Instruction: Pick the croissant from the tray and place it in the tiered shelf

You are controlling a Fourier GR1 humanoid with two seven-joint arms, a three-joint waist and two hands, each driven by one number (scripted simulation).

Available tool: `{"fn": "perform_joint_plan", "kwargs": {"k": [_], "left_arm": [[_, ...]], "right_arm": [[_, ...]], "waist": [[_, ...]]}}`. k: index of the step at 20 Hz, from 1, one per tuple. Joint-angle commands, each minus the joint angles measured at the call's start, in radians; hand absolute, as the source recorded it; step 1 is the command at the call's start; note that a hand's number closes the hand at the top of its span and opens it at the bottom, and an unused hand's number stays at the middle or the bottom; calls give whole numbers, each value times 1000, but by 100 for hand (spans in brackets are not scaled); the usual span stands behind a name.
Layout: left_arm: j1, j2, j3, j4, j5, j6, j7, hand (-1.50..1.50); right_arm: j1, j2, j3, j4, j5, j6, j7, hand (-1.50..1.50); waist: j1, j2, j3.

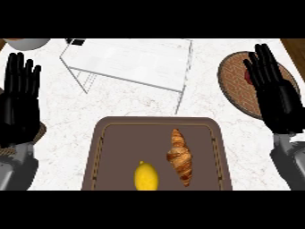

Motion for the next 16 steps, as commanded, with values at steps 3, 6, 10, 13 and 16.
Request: {"fn": "perform_joint_plan", "kwargs": {"k": [3,6,10,13,16], "left_arm": [[108,19,-38,147,20,-54,118,0],[222,66,-82,246,38,-113,241,0],[212,60,-116,252,63,-160,309,0],[178,69,-91,327,85,-255,294,0],[182,42,-112,262,43,-197,335,0]], "right_arm": [[84,-116,-36,-76,102,-38,-7,150],[180,-179,-72,-95,181,-86,-64,150],[365,-205,-22,3,248,-184,132,150],[497,-177,-49,-85,226,-145,-9,-150],[568,-240,-56,-190,219,-40,-40,-150]], "waist": [[-34,14,25],[-77,14,25],[-56,15,25],[-25,15,25],[-15,14,26]]}}
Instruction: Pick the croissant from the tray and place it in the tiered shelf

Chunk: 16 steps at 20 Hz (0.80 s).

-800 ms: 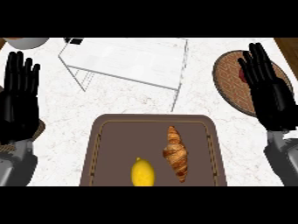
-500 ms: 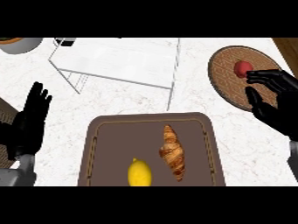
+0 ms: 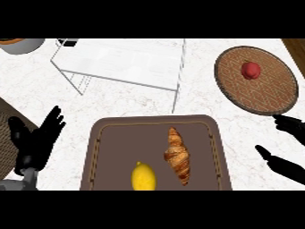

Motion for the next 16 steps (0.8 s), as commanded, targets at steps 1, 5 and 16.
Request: {"fn": "perform_joint_plan", "kwargs": {"k": [1,5,16], "left_arm": [[-19,19,33,63,24,-68,17,0],[21,6,12,29,8,-61,22,0],[2,-46,-24,38,-42,-60,14,0]], "right_arm": [[144,-60,-1,-120,-10,105,-60,-150],[198,-146,54,-343,22,139,107,-150],[-95,-207,201,-627,215,65,872,-150]], "waist": [[11,-2,1],[16,-3,-1],[63,6,-4]]}}
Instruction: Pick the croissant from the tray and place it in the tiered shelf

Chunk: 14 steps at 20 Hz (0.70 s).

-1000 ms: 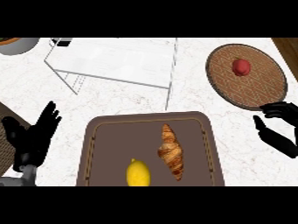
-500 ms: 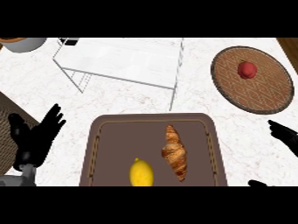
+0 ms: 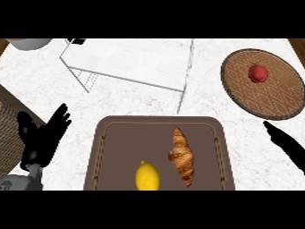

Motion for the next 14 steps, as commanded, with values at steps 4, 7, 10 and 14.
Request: {"fn": "perform_joint_plan", "kwargs": {"k": [4,7,10,14], "left_arm": [[-20,-12,2,31,-11,-18,28,0],[0,-28,-14,19,-21,-10,37,0],[22,-15,8,5,-11,-41,8,0],[-4,5,39,63,-11,-61,2,0]], "right_arm": [[-320,78,132,32,190,-26,467,-150],[-428,123,192,51,285,1,630,-150],[-501,223,261,174,338,36,685,-150],[-535,315,338,242,377,90,749,-150]], "waist": [[19,6,-2],[19,4,-3],[20,3,-2],[10,4,-2]]}}
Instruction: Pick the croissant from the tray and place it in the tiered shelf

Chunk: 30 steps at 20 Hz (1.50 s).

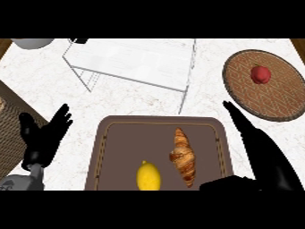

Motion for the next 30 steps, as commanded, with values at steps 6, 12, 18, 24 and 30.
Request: {"fn": "perform_joint_plan", "kwargs": {"k": [6,12,18,24,30], "left_arm": [[25,-20,10,-17,-14,26,35,0],[26,-34,11,40,-32,-8,-16,0],[10,8,54,10,-1,-42,54,0],[5,-54,23,4,-61,18,42,0],[29,-47,45,5,-56,-17,23,0]], "right_arm": [[-118,200,136,152,134,97,268,-150],[-102,249,129,204,215,123,288,-150],[-50,369,162,299,342,91,258,-150],[-29,387,97,304,355,174,233,-150],[20,419,61,416,438,162,154,-150]], "waist": [[-12,0,-3],[-24,0,-3],[-22,1,-2],[-25,1,-1],[-21,2,-1]]}}
